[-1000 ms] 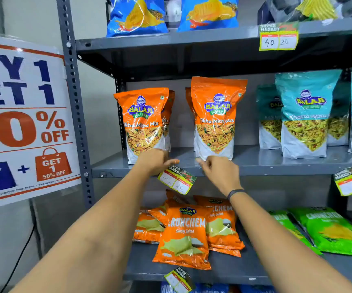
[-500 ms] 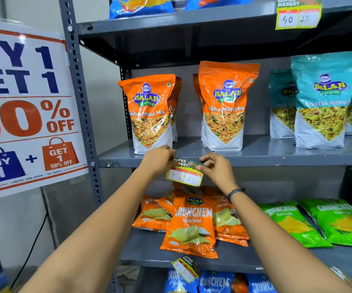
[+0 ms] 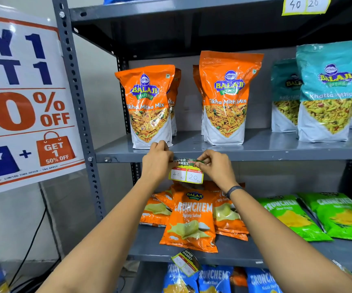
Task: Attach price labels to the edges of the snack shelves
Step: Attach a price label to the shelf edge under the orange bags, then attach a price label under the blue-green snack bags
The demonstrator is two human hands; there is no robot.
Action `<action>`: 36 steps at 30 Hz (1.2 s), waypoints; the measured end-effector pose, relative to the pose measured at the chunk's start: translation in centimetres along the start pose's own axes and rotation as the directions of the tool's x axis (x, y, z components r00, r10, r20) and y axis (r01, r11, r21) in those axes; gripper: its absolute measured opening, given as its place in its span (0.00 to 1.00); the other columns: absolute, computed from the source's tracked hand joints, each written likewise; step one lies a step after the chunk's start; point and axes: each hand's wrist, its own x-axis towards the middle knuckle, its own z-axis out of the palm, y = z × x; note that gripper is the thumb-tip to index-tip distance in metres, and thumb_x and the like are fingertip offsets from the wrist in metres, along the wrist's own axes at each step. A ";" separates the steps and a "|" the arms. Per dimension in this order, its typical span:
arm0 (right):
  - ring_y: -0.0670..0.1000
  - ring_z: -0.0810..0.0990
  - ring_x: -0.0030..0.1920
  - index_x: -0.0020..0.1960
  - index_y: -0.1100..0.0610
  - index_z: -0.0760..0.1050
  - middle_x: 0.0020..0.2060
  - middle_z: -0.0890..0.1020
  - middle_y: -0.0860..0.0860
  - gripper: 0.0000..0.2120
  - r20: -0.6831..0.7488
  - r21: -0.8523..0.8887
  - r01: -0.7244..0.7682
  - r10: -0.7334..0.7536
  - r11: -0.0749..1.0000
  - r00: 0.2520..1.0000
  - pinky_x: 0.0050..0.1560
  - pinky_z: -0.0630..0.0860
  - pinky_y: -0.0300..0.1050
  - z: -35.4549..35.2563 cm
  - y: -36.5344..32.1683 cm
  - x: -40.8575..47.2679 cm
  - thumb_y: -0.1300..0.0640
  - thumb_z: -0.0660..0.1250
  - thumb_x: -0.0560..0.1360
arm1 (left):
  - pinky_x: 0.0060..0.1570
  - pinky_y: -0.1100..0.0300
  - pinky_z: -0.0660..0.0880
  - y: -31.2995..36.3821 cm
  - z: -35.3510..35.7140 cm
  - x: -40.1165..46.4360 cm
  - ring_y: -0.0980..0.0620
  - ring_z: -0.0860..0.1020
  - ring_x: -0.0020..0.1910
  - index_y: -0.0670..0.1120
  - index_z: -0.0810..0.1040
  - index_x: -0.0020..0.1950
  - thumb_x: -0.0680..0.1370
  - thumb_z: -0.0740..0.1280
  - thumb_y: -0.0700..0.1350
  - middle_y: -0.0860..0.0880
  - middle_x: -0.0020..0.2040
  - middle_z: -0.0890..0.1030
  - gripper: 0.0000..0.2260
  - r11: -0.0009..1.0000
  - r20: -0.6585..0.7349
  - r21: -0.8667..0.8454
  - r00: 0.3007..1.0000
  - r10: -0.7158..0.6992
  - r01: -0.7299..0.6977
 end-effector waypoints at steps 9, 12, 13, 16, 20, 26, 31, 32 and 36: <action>0.54 0.81 0.39 0.41 0.59 0.80 0.35 0.83 0.57 0.07 -0.126 0.139 -0.093 0.111 0.986 0.986 0.42 0.78 0.47 0.2 -0.4 0.9 0.56 0.73 0.69 | 0.38 0.55 0.72 0.6 -0.7 1.2 0.44 0.73 0.58 0.43 0.81 0.46 0.74 0.69 0.58 0.45 0.50 0.79 0.18 0.994 -0.005 -0.029 0.995 -0.101 0.101; 0.55 0.81 0.40 0.41 0.58 0.79 0.32 0.81 0.54 0.06 -0.154 0.109 -0.120 0.136 0.987 0.979 0.40 0.75 0.44 0.6 -0.5 1.1 0.56 0.73 0.69 | 0.43 0.52 0.76 1.5 -0.6 1.9 0.44 0.73 0.58 0.43 0.82 0.47 0.71 0.67 0.66 0.45 0.51 0.80 0.25 0.985 0.016 0.031 0.985 -0.170 0.169; 0.55 0.81 0.40 0.41 0.58 0.79 0.31 0.80 0.53 0.06 -0.158 0.106 -0.121 0.137 0.987 0.978 0.39 0.75 0.44 0.6 -0.6 1.1 0.56 0.73 0.69 | 0.43 0.51 0.76 1.7 -0.6 2.1 0.43 0.73 0.58 0.43 0.82 0.48 0.70 0.67 0.67 0.45 0.51 0.80 0.27 0.981 0.020 0.045 0.981 -0.191 0.190; 0.55 0.81 0.39 0.41 0.58 0.78 0.32 0.80 0.53 0.07 -0.124 0.135 -0.109 0.126 0.985 0.984 0.42 0.79 0.49 0.2 -0.6 0.9 0.55 0.73 0.69 | 0.43 0.51 0.77 2.1 -0.8 2.4 0.42 0.73 0.58 0.43 0.80 0.51 0.68 0.69 0.68 0.44 0.53 0.79 0.29 0.965 0.045 0.044 0.965 -0.259 0.257; 0.54 0.81 0.39 0.45 0.57 0.77 0.31 0.78 0.50 0.09 -0.158 0.210 -0.071 0.105 0.975 0.982 0.43 0.80 0.51 -2.3 0.7 -0.1 0.52 0.71 0.71 | 0.38 0.49 0.77 4.0 -0.8 1.0 0.40 0.72 0.57 0.41 0.75 0.54 0.68 0.75 0.58 0.41 0.54 0.76 0.25 0.966 -0.121 0.024 0.960 -0.251 0.256; 0.55 0.80 0.38 0.47 0.54 0.77 0.34 0.81 0.53 0.08 -0.502 0.128 -0.035 0.096 0.991 0.860 0.36 0.74 0.46 -11.7 6.5 -1.4 0.50 0.65 0.75 | 0.34 0.53 0.77 13.7 2.5 -0.8 0.41 0.79 0.46 0.44 0.77 0.46 0.75 0.69 0.48 0.44 0.43 0.80 0.07 0.977 -0.339 -0.147 0.935 0.098 -0.156; 0.59 0.80 0.43 0.49 0.56 0.78 0.41 0.83 0.58 0.09 -0.690 -0.037 -0.102 0.048 0.994 0.722 0.39 0.73 0.49 -21.6 14.9 -2.2 0.52 0.63 0.76 | 0.42 0.52 0.78 27.5 5.5 0.0 0.43 0.82 0.49 0.46 0.78 0.45 0.78 0.59 0.56 0.44 0.45 0.85 0.16 0.914 -0.065 -0.366 0.985 0.160 -0.173; 0.60 0.79 0.45 0.50 0.57 0.78 0.43 0.83 0.58 0.09 -0.707 -0.093 -0.124 0.022 0.988 0.707 0.42 0.72 0.50 -23.5 16.8 -2.4 0.53 0.63 0.77 | 0.44 0.52 0.78 30.6 6.0 0.4 0.42 0.82 0.51 0.46 0.79 0.46 0.79 0.61 0.55 0.43 0.47 0.85 0.15 0.915 0.003 -0.374 0.986 0.165 -0.152; 0.63 0.76 0.51 0.55 0.57 0.77 0.47 0.80 0.61 0.11 -0.656 -0.292 -0.204 -0.040 0.934 0.754 0.51 0.69 0.53 -30.2 24.1 -2.9 0.54 0.62 0.77 | 0.52 0.48 0.77 40.9 7.7 2.1 0.38 0.79 0.57 0.42 0.79 0.52 0.80 0.61 0.57 0.37 0.54 0.82 0.19 0.900 0.215 -0.436 0.971 0.104 0.001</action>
